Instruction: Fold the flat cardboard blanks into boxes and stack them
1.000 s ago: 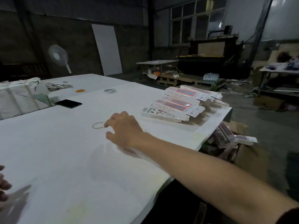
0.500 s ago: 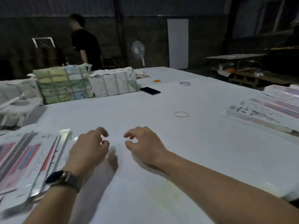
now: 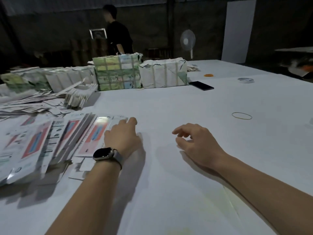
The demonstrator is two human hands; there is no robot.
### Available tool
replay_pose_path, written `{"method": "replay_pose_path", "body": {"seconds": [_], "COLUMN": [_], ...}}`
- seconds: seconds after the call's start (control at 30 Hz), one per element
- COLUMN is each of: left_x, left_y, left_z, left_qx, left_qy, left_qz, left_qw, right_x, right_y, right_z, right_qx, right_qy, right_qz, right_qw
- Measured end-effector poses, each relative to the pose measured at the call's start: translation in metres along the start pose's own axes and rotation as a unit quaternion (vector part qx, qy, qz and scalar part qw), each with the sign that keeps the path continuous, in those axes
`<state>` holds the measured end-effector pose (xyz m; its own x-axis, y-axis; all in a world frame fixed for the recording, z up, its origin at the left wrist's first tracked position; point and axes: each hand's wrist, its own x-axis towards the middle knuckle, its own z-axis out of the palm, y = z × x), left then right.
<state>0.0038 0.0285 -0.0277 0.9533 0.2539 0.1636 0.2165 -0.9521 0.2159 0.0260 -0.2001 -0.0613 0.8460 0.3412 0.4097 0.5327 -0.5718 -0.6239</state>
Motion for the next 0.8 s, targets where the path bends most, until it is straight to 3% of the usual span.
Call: {"method": "replay_pose_path", "body": {"seconds": [0.07, 0.2, 0.37, 0.5, 0.6, 0.67, 0.73, 0.8], "left_x": [0.0, 0.002, 0.001, -0.004, -0.011, -0.019, -0.025, -0.032], "left_y": [-0.002, -0.015, -0.014, 0.001, 0.017, 0.03, 0.044, 0.058], "left_z": [-0.003, -0.005, -0.004, -0.007, -0.011, -0.014, -0.019, -0.024], "left_qx": [0.026, 0.043, 0.081, 0.048, 0.017, -0.036, -0.166, -0.353], "left_qy": [0.013, -0.043, 0.008, 0.03, 0.106, 0.173, 0.222, 0.188], "left_qz": [-0.037, -0.11, -0.017, 0.037, 0.072, 0.125, 0.192, 0.225], "left_qw": [0.999, 0.992, 0.997, 0.998, 0.992, 0.976, 0.941, 0.888], "right_x": [0.0, -0.002, -0.001, -0.001, 0.0, 0.002, 0.004, 0.006], "right_y": [0.0, -0.002, -0.006, -0.007, -0.008, -0.007, -0.007, -0.008], "right_z": [0.0, 0.001, -0.001, -0.002, -0.002, -0.002, -0.003, -0.005], "right_qx": [0.007, 0.028, 0.036, 0.039, 0.062, 0.099, 0.159, 0.216], "right_qy": [-0.002, -0.013, -0.024, -0.019, 0.004, 0.023, 0.049, 0.067], "right_qz": [-0.002, 0.004, 0.009, 0.011, 0.017, 0.027, 0.043, 0.06], "right_qw": [1.0, 1.0, 0.999, 0.999, 0.998, 0.994, 0.985, 0.972]}}
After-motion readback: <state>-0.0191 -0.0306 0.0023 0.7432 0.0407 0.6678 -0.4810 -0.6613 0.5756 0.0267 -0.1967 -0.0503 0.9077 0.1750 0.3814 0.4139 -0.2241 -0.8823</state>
